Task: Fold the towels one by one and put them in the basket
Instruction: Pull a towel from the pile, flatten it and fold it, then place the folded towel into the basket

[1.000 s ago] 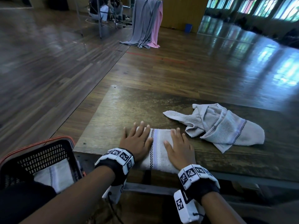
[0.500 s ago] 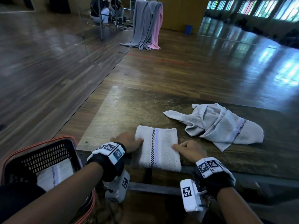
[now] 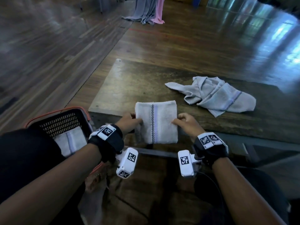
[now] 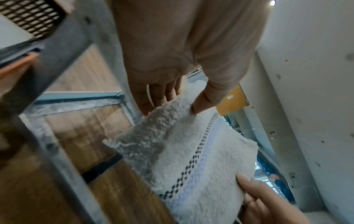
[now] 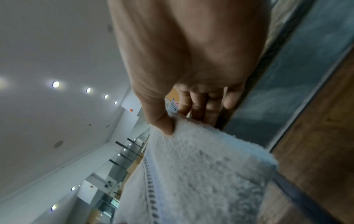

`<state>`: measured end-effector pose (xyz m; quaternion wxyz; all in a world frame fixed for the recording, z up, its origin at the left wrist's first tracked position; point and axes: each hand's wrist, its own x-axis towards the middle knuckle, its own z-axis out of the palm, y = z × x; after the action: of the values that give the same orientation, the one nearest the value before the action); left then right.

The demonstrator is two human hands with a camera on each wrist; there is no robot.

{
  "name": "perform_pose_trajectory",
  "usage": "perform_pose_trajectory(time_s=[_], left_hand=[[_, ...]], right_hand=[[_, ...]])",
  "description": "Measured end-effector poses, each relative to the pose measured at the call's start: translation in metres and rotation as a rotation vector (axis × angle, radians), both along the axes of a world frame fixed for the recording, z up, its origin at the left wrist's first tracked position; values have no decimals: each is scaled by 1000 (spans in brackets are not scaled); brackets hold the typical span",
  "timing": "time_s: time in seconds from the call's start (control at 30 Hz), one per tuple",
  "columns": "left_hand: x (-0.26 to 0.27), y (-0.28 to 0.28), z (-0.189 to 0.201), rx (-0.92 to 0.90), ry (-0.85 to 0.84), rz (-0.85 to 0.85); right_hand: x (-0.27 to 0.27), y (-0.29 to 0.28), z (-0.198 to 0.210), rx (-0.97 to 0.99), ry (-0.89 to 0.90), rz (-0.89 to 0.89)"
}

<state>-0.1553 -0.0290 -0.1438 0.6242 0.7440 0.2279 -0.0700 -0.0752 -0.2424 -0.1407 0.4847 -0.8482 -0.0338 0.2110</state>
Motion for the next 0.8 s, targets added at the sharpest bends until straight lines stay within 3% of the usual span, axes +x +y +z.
perform_pose_trajectory(time_s=[0.07,0.13,0.27,0.37,0.53,0.7,0.8], left_hand=[[-28,-6,-11,-72,6,32],[-56,-10,-21,-129,12,-12],[-111,-18,-45,-77,4,-122],[-143,-28,-58,-1,-10,-97],[-181,-14,-65,49,-6,178],[-224,34,-61,41,-15,484],[-238,77,-61,15,77,682]], right_hand=[[-25,-10,-11,177,90,-62],[-54,-22,-25,221,205,-55],[-107,-40,-50,91,409,75],[-126,-32,-54,-6,424,185],[-136,13,-54,8,394,322],[-142,96,-50,82,293,478],[-147,155,-57,88,272,551]])
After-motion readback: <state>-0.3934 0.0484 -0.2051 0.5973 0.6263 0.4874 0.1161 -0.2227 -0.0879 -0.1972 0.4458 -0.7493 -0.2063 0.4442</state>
